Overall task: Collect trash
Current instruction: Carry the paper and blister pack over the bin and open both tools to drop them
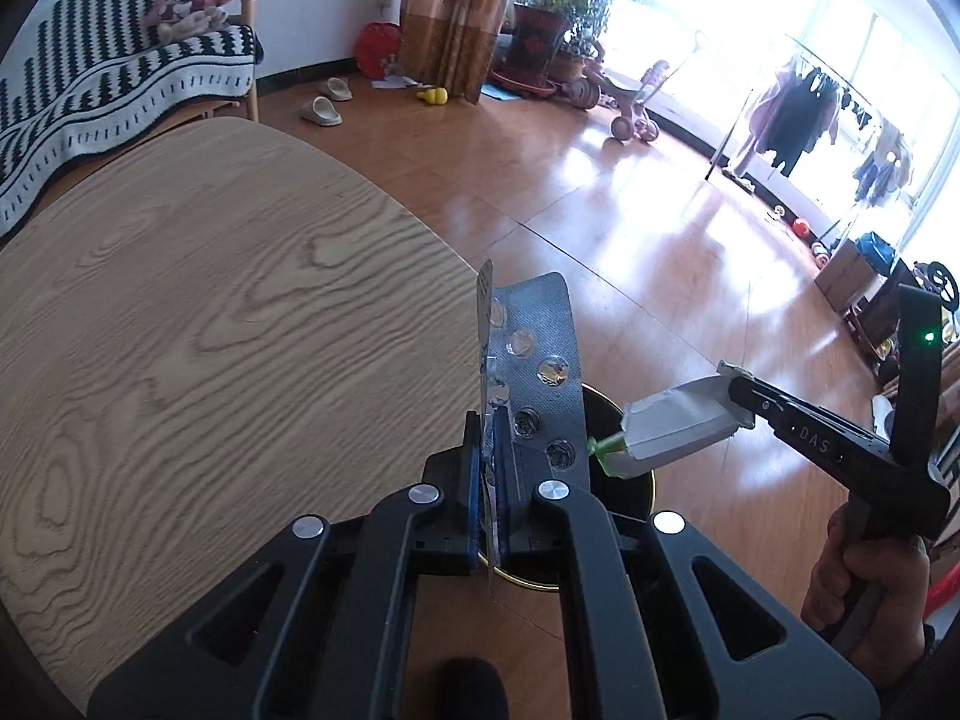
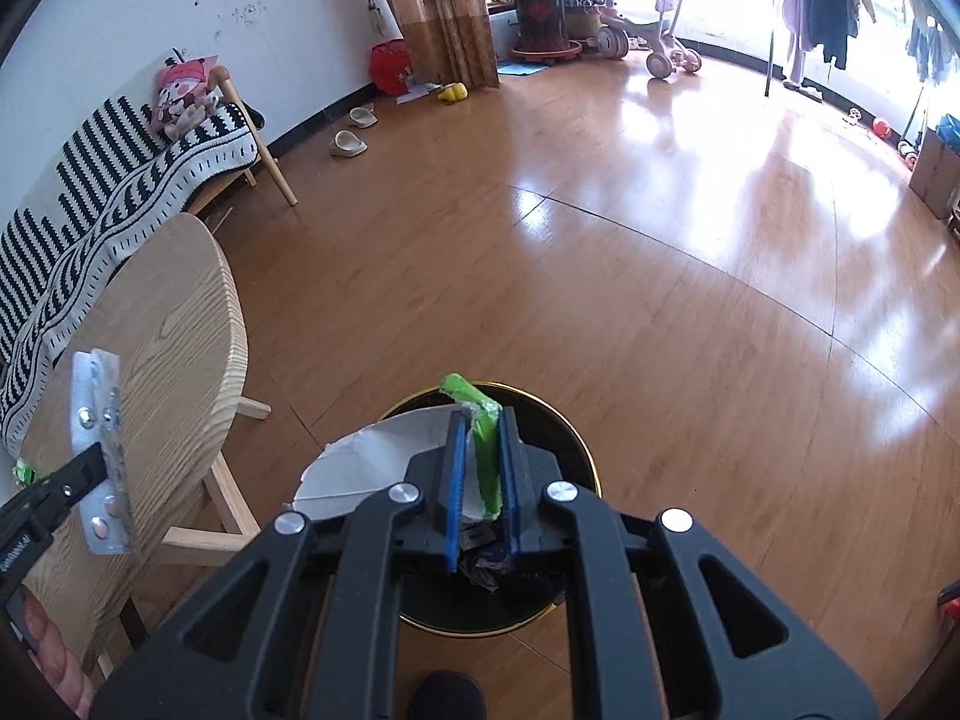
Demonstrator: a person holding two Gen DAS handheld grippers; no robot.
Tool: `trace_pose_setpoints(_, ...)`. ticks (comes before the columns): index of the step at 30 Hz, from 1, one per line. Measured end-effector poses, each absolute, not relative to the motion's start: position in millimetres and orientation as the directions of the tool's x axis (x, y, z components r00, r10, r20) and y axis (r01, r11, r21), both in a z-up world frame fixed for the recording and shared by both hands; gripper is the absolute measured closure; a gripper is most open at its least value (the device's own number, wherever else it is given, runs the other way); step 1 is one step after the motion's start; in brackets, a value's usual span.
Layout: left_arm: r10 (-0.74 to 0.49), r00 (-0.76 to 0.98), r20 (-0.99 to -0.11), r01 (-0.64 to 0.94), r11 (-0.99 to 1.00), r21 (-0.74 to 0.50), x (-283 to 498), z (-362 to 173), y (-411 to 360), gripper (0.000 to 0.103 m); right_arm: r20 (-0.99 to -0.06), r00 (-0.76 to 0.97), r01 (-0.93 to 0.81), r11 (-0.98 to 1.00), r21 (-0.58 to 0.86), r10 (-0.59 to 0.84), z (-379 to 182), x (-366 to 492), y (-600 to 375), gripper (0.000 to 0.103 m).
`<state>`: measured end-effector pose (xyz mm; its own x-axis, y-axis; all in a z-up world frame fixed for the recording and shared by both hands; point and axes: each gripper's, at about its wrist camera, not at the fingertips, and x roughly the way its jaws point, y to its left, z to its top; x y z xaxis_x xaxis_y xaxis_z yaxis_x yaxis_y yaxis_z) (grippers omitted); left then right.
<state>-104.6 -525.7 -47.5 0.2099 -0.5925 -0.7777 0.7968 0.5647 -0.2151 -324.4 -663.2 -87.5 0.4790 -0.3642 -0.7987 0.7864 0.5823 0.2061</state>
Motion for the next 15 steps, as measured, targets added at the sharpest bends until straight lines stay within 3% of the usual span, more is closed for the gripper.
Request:
trace_pose_setpoints(3,-0.589,0.2,-0.783,0.799,0.56,-0.218,-107.9,-51.6,-534.4,0.1,-0.802,0.477,0.791,0.574,0.212,-0.361,-89.6,-326.0,-663.6,0.092)
trace_pose_setpoints(5,-0.588,0.194,-0.786,0.802,0.556,-0.218,-109.5,-54.8,-540.2,0.1,-0.804,0.479,0.788,0.576,0.218,-0.351,-90.2,-327.4,-665.5,0.084)
trace_pose_setpoints(7,-0.588,0.187,-0.787,0.806,0.55,-0.22,-110.3,-57.0,-542.3,0.1,-0.791,0.482,0.791,0.576,0.208,-0.377,-87.6,-328.2,-664.4,0.026)
trace_pose_setpoints(8,-0.588,0.182,-0.789,0.808,0.546,-0.22,-111.7,-58.3,-544.5,0.1,-0.775,0.486,0.794,0.575,0.199,-0.403,-84.2,-329.7,-662.9,0.02)
trace_pose_setpoints(15,-0.601,0.12,-0.79,0.822,0.506,-0.259,-118.9,-70.3,-561.5,0.1,-0.766,0.476,0.819,0.535,0.207,-0.432,-83.9,-342.8,-670.6,0.019)
